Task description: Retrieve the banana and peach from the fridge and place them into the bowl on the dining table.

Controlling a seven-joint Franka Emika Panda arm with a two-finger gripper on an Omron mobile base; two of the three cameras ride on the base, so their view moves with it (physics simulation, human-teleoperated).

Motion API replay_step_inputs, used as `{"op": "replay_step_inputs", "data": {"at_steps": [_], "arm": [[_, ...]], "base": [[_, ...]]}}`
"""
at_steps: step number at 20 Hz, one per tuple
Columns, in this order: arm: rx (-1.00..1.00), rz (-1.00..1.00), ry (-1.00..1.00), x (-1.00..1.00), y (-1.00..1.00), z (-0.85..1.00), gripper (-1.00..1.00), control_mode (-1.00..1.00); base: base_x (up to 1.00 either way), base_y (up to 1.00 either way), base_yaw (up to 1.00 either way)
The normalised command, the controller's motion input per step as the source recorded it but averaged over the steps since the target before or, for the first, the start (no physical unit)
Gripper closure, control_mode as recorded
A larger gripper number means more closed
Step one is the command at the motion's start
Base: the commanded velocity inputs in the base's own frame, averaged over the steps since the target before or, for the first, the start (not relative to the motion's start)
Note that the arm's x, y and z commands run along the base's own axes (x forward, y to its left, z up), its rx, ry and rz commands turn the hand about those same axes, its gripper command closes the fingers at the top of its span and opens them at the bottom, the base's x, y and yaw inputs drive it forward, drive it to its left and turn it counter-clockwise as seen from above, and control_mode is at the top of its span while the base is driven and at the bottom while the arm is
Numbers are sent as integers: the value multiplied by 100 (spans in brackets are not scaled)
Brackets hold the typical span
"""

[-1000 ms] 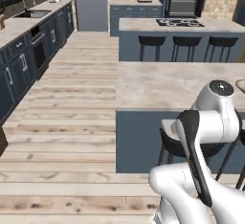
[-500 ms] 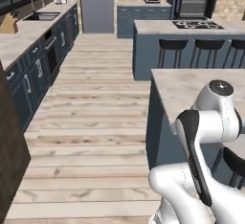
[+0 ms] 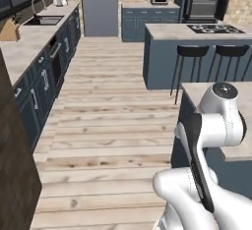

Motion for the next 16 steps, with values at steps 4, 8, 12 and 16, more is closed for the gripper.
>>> {"op": "replay_step_inputs", "data": {"at_steps": [4, 8, 12, 16], "arm": [[0, 0, 0, 0, 0, 0, -100, 100], [0, 0, 0, 0, 0, 0, -100, 100], [0, 0, 0, 0, 0, 0, -100, 100], [0, 0, 0, 0, 0, 0, -100, 100]], "base": [[100, -3, -7], [100, -12, -5], [100, 23, -2], [100, 73, -5]]}}
